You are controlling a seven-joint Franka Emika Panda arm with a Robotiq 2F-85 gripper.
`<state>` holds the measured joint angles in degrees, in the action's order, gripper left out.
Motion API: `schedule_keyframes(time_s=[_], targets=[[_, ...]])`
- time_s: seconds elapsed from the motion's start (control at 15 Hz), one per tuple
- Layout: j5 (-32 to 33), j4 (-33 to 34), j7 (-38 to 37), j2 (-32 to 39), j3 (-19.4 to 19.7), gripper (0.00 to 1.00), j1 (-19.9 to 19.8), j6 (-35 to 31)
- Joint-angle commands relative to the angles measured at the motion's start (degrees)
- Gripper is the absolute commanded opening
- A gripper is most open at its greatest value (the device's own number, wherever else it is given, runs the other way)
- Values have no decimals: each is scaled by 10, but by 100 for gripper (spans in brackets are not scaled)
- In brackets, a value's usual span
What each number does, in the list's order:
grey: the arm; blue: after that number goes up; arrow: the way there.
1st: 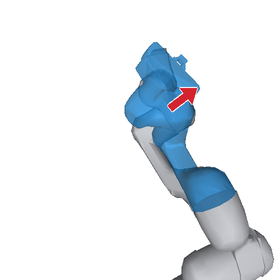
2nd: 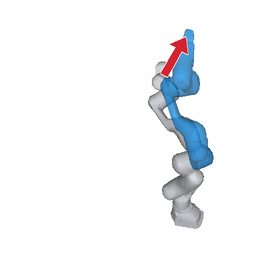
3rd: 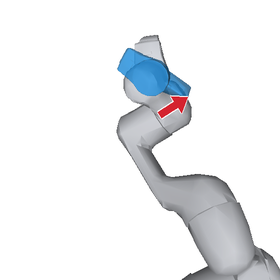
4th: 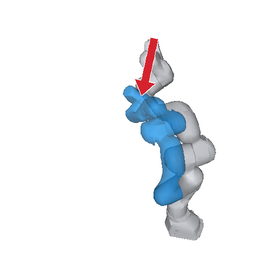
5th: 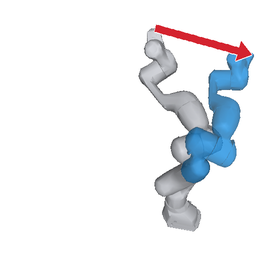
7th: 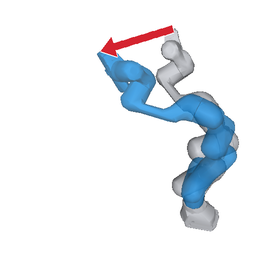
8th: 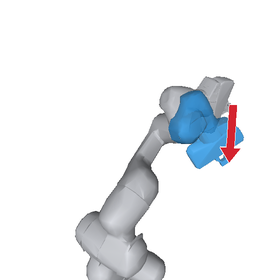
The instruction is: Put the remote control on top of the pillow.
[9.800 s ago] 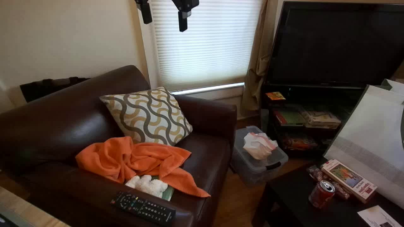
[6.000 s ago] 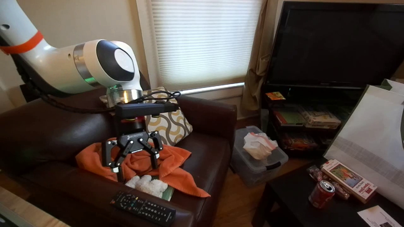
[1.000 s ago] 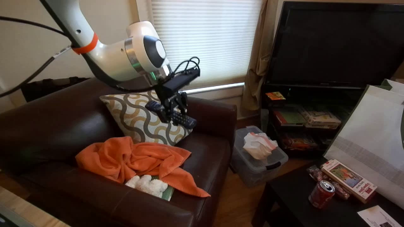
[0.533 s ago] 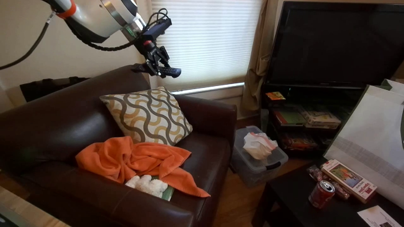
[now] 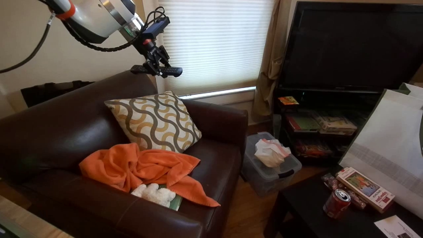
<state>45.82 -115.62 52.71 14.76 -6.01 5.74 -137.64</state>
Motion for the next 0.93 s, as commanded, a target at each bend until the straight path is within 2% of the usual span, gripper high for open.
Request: schedule_keyframes(time_s=[0.0,0.07,0.4,0.67,0.87], targets=[[-20,74,57,86,-12,31,1,-1],[-42,128,94,135,-18,31,-4,-1],[-104,283,231,248,-32,31,1,39],[-114,411,344,328,-34,31,40,102],[-105,500,423,394,-31,31,72,110]])
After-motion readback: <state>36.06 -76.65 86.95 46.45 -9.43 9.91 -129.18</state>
